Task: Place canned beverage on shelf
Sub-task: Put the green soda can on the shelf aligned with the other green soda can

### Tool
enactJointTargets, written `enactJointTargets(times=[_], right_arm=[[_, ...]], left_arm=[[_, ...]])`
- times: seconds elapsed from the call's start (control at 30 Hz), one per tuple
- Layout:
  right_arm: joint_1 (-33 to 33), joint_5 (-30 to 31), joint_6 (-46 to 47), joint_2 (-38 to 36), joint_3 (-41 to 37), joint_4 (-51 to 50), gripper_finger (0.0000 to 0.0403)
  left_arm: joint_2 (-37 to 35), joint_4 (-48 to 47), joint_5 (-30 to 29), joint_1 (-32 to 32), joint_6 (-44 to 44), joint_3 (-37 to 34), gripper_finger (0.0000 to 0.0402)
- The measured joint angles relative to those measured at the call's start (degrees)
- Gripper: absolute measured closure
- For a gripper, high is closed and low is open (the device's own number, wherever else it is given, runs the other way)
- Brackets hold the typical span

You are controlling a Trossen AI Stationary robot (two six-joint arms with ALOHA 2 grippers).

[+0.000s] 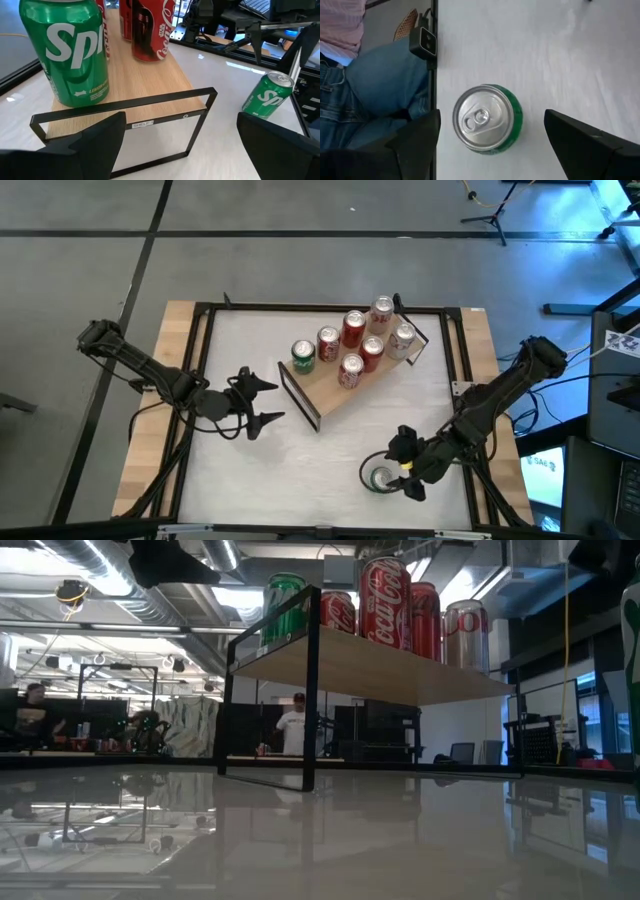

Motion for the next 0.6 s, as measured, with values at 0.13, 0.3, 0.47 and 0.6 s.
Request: enactJointTargets(times=[0.13, 0.3, 0.47, 0.6], right_arm=[[0.0, 0.0, 0.0, 2.3, 0.7, 0.0, 0.0054], [0.0, 0.0, -1.2, 4.6, 1.6, 0.0, 0.0054], [0.0, 0.0, -1.4, 5.9, 2.8, 0.0, 0.0054], [0.3, 0.0, -1.4, 6.3, 3.0, 0.0, 0.0054]], left_arm=[[0.0, -0.1, 0.0, 0.0, 0.0, 0.0, 0.0032], [0.0, -0.1, 0.0, 0.0, 0.0, 0.0, 0.0032], [0.0, -0.1, 0.0, 0.0, 0.0, 0.0, 0.0032], [0.0, -0.1, 0.0, 0.0, 0.0, 0.0, 0.0032]])
